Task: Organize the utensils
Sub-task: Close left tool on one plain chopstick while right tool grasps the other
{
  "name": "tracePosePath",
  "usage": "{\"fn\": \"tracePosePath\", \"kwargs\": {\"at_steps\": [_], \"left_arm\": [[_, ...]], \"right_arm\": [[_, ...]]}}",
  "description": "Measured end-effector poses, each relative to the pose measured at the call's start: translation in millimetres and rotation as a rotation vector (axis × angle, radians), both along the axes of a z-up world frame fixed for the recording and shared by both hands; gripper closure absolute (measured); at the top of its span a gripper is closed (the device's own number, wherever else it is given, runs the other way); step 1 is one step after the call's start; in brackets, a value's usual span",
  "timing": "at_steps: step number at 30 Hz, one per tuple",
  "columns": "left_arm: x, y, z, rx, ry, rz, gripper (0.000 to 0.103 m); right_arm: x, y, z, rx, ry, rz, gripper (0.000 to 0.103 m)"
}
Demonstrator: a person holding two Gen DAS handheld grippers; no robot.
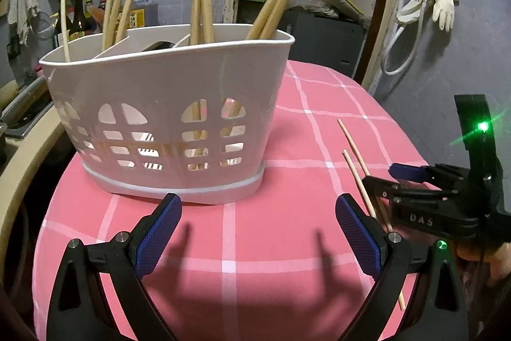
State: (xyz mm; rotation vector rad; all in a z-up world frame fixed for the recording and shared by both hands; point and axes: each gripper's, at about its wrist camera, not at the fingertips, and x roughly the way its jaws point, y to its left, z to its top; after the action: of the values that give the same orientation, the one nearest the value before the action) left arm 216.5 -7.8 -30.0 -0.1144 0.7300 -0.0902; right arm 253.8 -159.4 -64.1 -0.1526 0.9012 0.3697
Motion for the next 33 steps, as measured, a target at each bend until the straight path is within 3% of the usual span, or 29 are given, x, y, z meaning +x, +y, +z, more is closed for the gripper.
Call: {"fn": "tracePosePath", "kwargs": {"at_steps": [8, 15, 18, 29, 33], "left_arm": [[6, -12, -5, -0.002, 0.055, -0.08, 0.009], [19, -18, -5, -0.05, 0.108, -0.135, 0.01], [21, -28, -2, -0.046, 0.101, -0.173, 0.015], [51, -53, -10, -0.071, 0.175, -0.272, 0.054], [60, -61, -13, -0.078, 0.193, -0.282, 0.061]], "right_arm": [[-5, -20, 4, -0.004, 0.006, 0.021, 0.077], [-8, -39, 4, 0.016, 0.028, 0.024, 0.084], [-9, -44, 4, 0.013, 0.035, 0.034, 0.086], [8, -68, -1, 0.122, 0.081, -0.026, 0.086], [22, -72, -2, 0.178, 0.104, -0.06, 0.085]]}}
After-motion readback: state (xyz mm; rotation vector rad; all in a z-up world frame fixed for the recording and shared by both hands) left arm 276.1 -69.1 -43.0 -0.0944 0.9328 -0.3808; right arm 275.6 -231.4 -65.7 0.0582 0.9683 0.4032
